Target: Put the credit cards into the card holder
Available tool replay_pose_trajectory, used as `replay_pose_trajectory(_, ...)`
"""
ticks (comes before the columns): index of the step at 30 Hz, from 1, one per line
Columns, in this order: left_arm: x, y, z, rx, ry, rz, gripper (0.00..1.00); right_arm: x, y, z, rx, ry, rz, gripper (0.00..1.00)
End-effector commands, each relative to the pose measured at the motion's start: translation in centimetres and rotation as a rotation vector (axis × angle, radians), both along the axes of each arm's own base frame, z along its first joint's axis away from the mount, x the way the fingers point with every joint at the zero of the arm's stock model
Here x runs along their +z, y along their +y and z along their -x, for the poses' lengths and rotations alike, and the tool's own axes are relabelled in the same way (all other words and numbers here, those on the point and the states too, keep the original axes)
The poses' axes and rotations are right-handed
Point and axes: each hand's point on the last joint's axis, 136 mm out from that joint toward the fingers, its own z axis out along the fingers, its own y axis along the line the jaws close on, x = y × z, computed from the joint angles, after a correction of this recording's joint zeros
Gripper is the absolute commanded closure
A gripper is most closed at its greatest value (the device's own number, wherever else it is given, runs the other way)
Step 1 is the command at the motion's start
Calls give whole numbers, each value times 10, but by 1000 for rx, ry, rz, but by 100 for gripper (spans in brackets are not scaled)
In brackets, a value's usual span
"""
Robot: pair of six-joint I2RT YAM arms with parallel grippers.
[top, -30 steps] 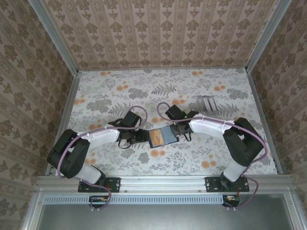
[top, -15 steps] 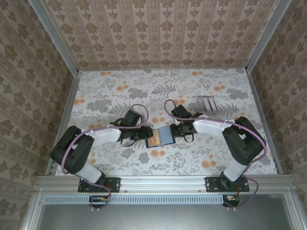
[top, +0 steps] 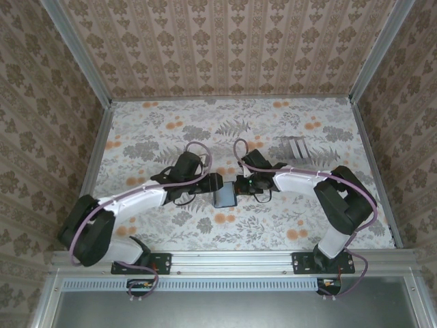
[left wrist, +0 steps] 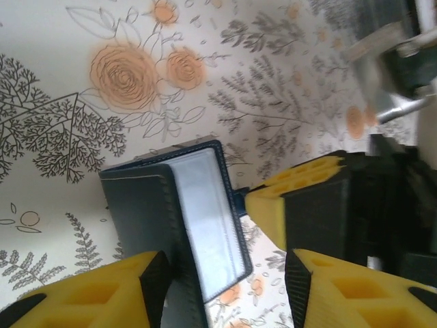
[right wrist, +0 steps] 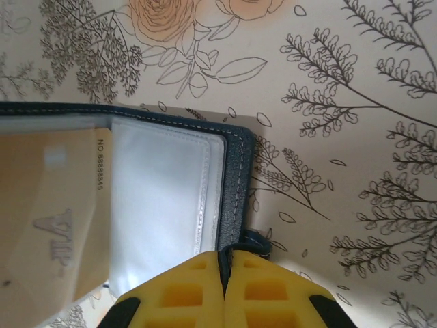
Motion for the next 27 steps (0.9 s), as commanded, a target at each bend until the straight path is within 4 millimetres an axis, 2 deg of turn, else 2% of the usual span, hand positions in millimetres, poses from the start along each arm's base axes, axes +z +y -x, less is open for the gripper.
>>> replay_pose_trajectory(1, -30, -3, 1, -23, 37, -71, 49, -5, 4, 0, -43, 44, -90, 93)
replay_pose_trajectory(6, -28, -22, -3, -47, 13, -44, 49, -10, -7, 0, -118, 88, -176, 91)
replay_pose_trajectory(9, -21, -19, -8, -50, -44, -110, 48, -12, -18, 1, -143, 91, -177, 87)
replay_pose_trajectory(14, -10, -21, -6, -77, -74, -97, 48, -10, -30, 0, -163, 88, -177, 80)
replay_pose_trajectory(16, -15, -20, -5, -88, -65, -114, 48, -10, -31, 1, -157, 84, -169, 75)
replay_pose_trajectory(20, -28, -6, -4, -49, -40, -188, 49, -6, -30, 4, -123, 79, -169, 68)
replay_pose_trajectory(24, -28, -3, -3, -40, -43, -182, 49, -1, -41, 5, -131, 53, -113, 66)
replay_pose_trajectory(27, -25, -3, -4, -33, -51, -177, 49, 11, -45, 7, -141, 29, -108, 65)
